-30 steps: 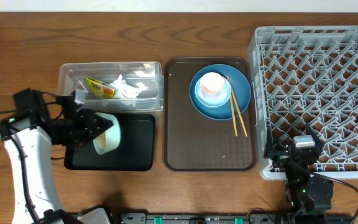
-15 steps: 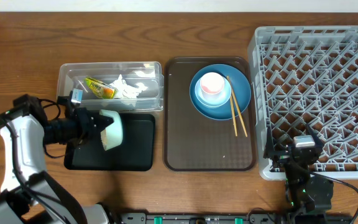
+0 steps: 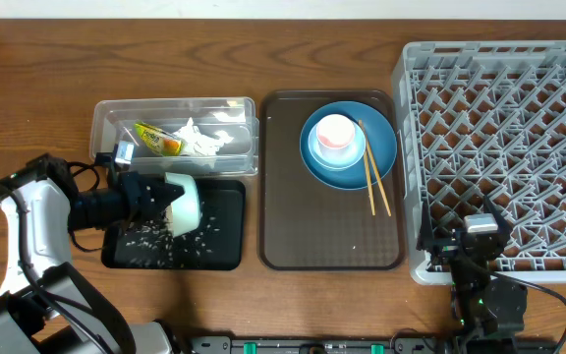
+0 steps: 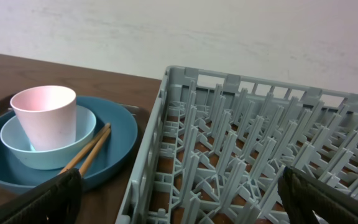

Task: Sort waste into correct bins and load items into the dishwasher rack
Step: 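Tilt the green bowl with the left gripper to pour rice onto the black tray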

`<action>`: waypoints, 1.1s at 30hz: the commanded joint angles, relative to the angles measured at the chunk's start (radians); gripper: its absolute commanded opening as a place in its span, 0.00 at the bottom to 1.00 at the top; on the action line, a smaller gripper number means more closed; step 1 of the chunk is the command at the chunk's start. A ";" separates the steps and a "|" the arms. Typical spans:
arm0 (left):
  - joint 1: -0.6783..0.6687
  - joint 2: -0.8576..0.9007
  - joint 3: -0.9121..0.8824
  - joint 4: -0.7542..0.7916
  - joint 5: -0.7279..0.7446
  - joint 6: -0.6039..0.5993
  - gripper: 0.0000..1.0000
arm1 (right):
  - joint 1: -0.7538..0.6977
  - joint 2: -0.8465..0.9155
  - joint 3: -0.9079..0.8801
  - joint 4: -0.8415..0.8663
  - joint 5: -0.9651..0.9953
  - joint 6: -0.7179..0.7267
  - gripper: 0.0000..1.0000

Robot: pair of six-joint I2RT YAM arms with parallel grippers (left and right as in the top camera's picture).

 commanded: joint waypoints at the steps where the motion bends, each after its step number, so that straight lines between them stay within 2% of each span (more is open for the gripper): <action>1: 0.005 -0.002 -0.007 -0.007 0.039 0.044 0.06 | 0.011 -0.001 -0.001 -0.004 0.006 -0.003 0.99; 10: 0.005 -0.002 -0.007 0.007 0.039 0.044 0.06 | 0.011 -0.001 -0.001 -0.004 0.006 -0.003 0.99; 24: 0.005 -0.002 -0.007 -0.099 0.040 0.069 0.06 | 0.011 -0.001 -0.001 -0.005 0.006 -0.003 0.99; 29: 0.005 -0.002 -0.007 -0.142 0.099 0.070 0.06 | 0.011 -0.001 -0.001 -0.004 0.006 -0.003 0.99; 33: 0.006 -0.002 -0.007 -0.096 0.103 0.069 0.06 | 0.011 -0.001 -0.001 -0.005 0.006 -0.003 0.99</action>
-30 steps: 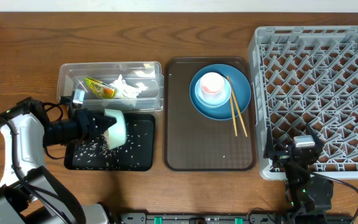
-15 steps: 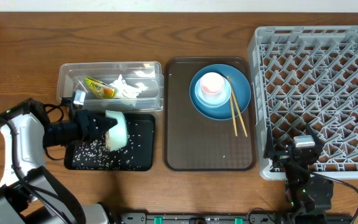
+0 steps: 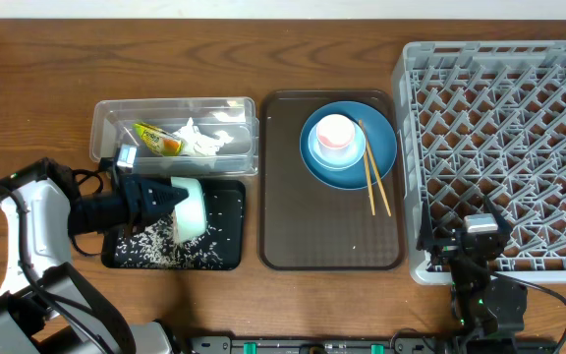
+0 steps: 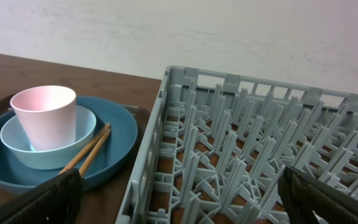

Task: Sort waste into correct bins and load items into the dishwasher rack
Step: 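Tilt the green bowl with the left gripper to pour rice onto the black tray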

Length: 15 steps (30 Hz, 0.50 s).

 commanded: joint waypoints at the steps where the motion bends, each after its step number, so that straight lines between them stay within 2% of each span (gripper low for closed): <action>1: 0.006 -0.002 -0.007 0.001 0.052 0.032 0.06 | 0.011 -0.001 -0.001 -0.004 0.006 -0.003 0.99; 8: 0.006 -0.002 -0.007 -0.032 0.031 0.048 0.06 | 0.011 -0.001 -0.001 -0.004 0.006 -0.003 0.99; 15: 0.016 -0.002 -0.007 0.022 0.016 0.047 0.06 | 0.011 -0.001 -0.001 -0.004 0.006 -0.003 0.99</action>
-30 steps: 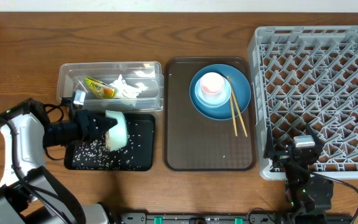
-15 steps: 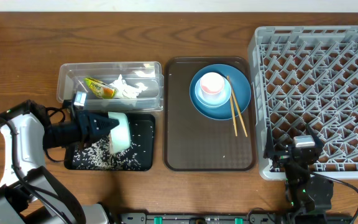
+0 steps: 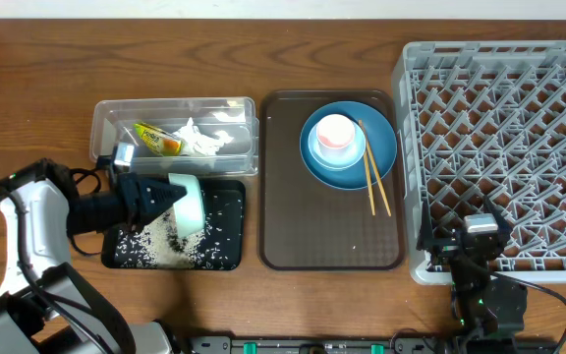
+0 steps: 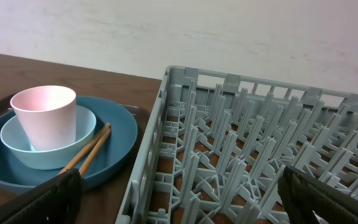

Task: Sort waste into correct bins and load items into the dishwasher rack
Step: 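Tilt the green bowl with the left gripper to pour rice onto the black tray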

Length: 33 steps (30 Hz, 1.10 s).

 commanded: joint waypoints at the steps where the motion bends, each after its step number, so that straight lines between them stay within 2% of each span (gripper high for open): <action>1: 0.006 -0.002 -0.007 0.034 0.002 0.032 0.06 | 0.011 -0.001 -0.001 -0.004 0.006 -0.003 0.99; 9: 0.011 -0.002 -0.007 0.045 0.015 0.006 0.06 | 0.011 -0.001 -0.001 -0.004 0.006 -0.003 0.99; 13: 0.016 -0.002 -0.007 -0.029 0.111 0.013 0.06 | 0.011 -0.001 -0.001 -0.004 0.006 -0.003 0.99; 15: 0.016 -0.002 -0.007 -0.014 0.128 0.017 0.06 | 0.011 -0.001 -0.001 -0.004 0.006 -0.003 0.99; 22: 0.023 -0.002 -0.007 0.064 0.092 0.013 0.06 | 0.011 -0.001 -0.001 -0.004 0.006 -0.003 0.99; 26: 0.023 -0.002 -0.007 0.002 0.084 0.015 0.07 | 0.011 -0.001 -0.001 -0.004 0.006 -0.003 0.99; 29: 0.031 -0.002 -0.007 0.047 0.041 0.013 0.06 | 0.011 -0.001 -0.001 -0.004 0.006 -0.003 0.99; 33: 0.048 -0.002 -0.007 0.005 0.023 0.011 0.06 | 0.011 -0.001 -0.001 -0.004 0.006 -0.003 0.99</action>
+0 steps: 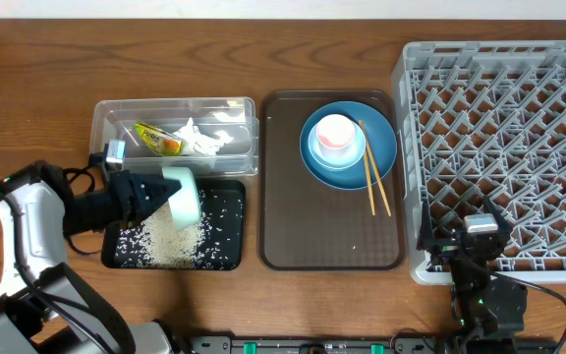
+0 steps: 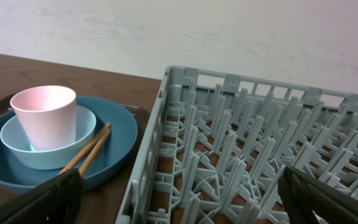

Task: Sort waste into correct bins and load items into the dishwasher rack
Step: 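Tilt the green bowl with the left gripper to pour rice onto the black tray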

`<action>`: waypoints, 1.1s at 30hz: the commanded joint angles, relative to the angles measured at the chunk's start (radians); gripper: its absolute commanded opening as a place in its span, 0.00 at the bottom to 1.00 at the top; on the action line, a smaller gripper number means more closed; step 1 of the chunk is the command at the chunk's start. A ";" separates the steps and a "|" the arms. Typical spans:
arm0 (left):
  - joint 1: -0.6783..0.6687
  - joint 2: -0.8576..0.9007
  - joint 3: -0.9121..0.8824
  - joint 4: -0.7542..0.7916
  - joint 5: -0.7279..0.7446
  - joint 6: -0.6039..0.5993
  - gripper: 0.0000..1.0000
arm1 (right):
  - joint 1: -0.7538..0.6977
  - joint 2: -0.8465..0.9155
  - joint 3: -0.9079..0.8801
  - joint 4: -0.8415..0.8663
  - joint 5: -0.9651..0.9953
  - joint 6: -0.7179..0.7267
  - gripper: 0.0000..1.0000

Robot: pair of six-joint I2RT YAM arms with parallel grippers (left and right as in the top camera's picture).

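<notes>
My left gripper is shut on a mint-green bowl, held tipped on its side over the black bin. White rice lies heaped and scattered in that bin. On the brown tray a blue plate carries a light-blue bowl, a pink cup and two chopsticks. The same cup and chopsticks show in the right wrist view. My right gripper stands open at the front edge of the grey dishwasher rack, holding nothing.
A clear bin behind the black one holds a yellow wrapper and crumpled white paper. The rack is full of upright tines. A pale wall rises behind the table.
The left gripper and the tipped green bowl have shifted slightly left and back over the black bin. The rice now lies in a fuller heap beneath the bowl. The right arm has not moved.
The left gripper held the green bowl tipped over the black bin, with a thin scatter of rice there. At each later moment more rice lay in the bin, gathering into a heap, the bowl staying tipped. The right gripper stayed open at the rack throughout.
</notes>
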 commanded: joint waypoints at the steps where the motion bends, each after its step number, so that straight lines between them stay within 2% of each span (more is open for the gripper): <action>1: 0.019 -0.002 -0.007 0.008 -0.029 0.010 0.06 | 0.011 -0.001 -0.001 -0.004 0.006 -0.002 0.99; 4: 0.037 -0.001 -0.007 -0.002 -0.039 -0.028 0.06 | 0.011 -0.001 -0.001 -0.005 0.006 -0.002 0.99; 18: 0.047 -0.001 -0.007 -0.042 -0.012 -0.027 0.06 | 0.011 -0.001 -0.001 -0.005 0.006 -0.003 0.99; 22: 0.047 0.000 -0.007 -0.028 -0.014 -0.005 0.06 | 0.011 -0.001 -0.001 -0.005 0.006 -0.003 0.99; 25: 0.047 -0.002 -0.007 -0.091 0.030 0.042 0.06 | 0.011 -0.001 -0.001 -0.004 0.006 -0.003 0.99; 33: 0.052 0.000 -0.007 -0.055 0.036 0.012 0.06 | 0.011 -0.001 -0.001 -0.004 0.006 -0.003 0.99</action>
